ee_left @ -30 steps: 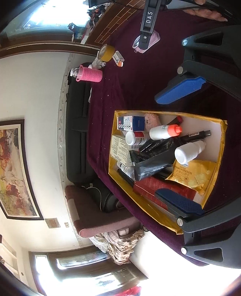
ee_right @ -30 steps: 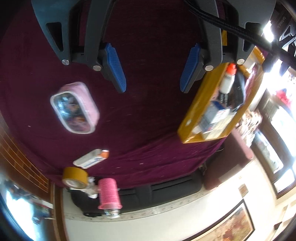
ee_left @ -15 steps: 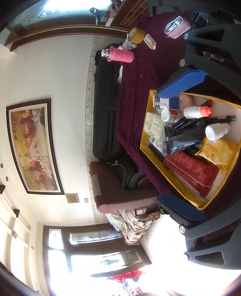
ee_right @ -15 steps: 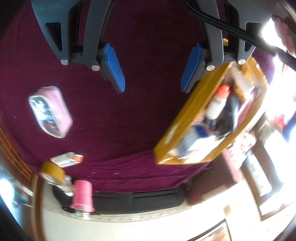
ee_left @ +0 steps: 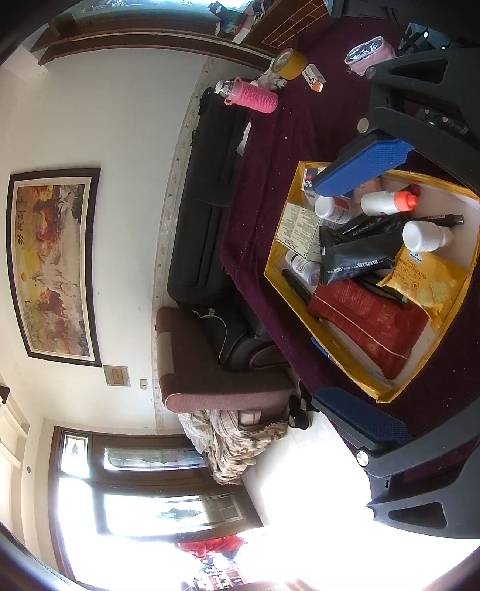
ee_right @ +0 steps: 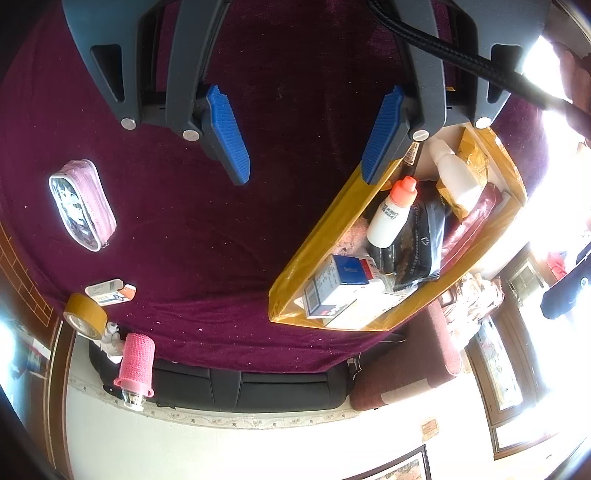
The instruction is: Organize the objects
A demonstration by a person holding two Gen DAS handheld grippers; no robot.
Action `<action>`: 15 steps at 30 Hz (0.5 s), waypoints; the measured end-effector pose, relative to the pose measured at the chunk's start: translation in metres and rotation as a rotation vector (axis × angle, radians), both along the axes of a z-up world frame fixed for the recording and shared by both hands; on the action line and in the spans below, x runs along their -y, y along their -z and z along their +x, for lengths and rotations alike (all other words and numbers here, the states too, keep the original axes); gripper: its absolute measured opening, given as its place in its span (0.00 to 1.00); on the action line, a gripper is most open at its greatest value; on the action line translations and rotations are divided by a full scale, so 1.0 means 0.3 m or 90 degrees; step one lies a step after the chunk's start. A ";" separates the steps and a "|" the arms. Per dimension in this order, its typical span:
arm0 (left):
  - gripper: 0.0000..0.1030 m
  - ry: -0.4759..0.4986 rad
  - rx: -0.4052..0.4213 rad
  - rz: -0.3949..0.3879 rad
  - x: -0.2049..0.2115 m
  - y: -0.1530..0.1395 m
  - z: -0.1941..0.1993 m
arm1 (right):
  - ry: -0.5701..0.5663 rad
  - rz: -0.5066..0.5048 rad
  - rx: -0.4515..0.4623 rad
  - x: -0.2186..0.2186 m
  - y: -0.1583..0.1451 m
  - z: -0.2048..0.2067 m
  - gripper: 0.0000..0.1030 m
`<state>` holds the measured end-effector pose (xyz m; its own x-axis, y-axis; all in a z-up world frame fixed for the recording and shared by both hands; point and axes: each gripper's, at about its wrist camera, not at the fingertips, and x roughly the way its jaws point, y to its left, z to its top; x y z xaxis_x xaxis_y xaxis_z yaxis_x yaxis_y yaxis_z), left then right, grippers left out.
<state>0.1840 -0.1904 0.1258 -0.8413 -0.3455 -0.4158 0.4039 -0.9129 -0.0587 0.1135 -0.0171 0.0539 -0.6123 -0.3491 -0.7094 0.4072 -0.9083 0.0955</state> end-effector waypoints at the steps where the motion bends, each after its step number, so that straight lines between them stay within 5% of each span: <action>1: 0.99 -0.002 -0.001 -0.002 0.002 0.001 0.002 | -0.001 0.002 -0.003 0.005 -0.001 0.005 0.61; 15: 0.99 0.048 0.067 0.100 0.103 0.089 -0.007 | -0.031 0.054 -0.040 0.116 0.007 0.102 0.61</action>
<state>0.1819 -0.2212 0.0991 -0.8114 -0.2072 -0.5466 0.3458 -0.9240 -0.1632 0.1440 -0.0518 0.0517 -0.6398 -0.3197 -0.6989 0.4537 -0.8911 -0.0077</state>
